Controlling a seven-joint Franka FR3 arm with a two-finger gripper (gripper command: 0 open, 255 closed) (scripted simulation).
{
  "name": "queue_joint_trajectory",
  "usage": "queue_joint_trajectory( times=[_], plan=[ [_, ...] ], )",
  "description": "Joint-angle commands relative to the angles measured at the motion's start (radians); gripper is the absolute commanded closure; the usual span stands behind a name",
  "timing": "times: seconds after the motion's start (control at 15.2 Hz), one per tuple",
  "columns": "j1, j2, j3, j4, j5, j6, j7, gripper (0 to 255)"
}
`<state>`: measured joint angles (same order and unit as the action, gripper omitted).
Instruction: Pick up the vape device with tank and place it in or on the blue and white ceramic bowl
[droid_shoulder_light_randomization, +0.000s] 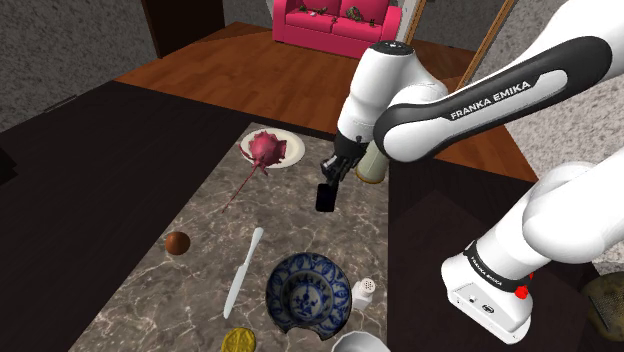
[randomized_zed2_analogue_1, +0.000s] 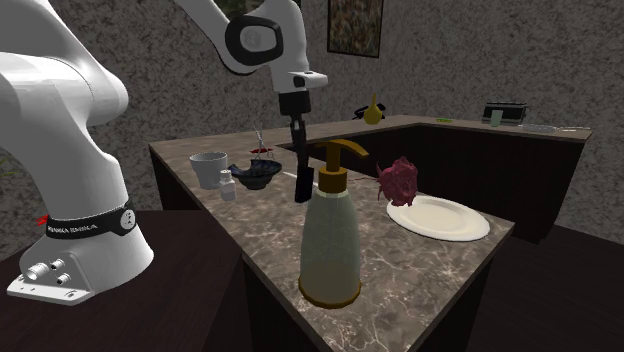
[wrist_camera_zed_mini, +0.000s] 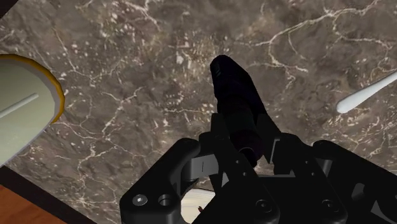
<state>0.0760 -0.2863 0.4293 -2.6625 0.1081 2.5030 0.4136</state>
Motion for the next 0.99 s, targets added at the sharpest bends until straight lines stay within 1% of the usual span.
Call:
queue_joint_trajectory(
  times=[0.0,0.92],
  plan=[
    [0.004,-0.024,-0.008,0.012,0.009,-0.035,-0.010,255],
    [0.021,-0.152,-0.049,0.112,0.032,-0.260,-0.042,255]
  ],
)
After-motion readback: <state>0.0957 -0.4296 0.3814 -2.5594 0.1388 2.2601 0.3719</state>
